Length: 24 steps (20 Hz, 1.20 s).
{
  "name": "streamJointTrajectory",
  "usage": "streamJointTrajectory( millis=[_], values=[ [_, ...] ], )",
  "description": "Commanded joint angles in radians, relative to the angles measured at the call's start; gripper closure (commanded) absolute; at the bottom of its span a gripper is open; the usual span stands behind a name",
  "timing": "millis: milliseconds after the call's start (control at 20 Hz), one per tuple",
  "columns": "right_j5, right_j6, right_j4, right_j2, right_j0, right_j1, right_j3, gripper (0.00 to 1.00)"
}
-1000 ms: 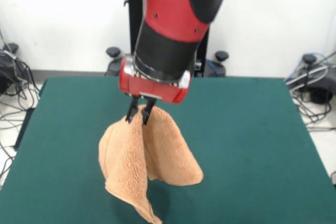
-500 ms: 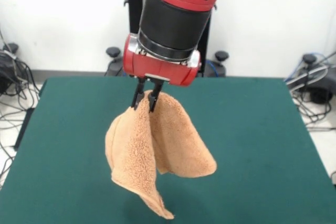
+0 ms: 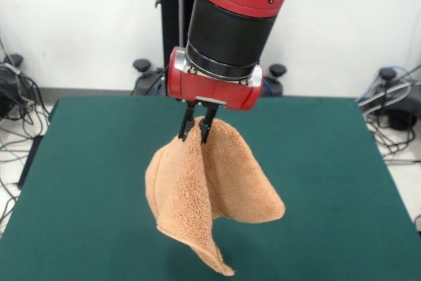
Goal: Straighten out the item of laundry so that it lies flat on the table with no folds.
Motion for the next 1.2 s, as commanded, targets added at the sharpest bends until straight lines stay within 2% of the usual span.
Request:
streamJointTrajectory(
  millis=[50, 750, 850, 1200],
  values=[
    [0.08, 0.02, 0.048, 0.145, -0.036, -0.016, 0.151, 1.0],
    [0.025, 0.06, 0.029, 0.155, -0.045, 0.015, 0.162, 1.0],
    [0.023, 0.063, 0.029, 0.153, -0.04, -0.007, 0.186, 1.0],
    [0.044, 0.072, 0.028, 0.145, -0.027, -0.009, 0.165, 1.0]
  ],
)
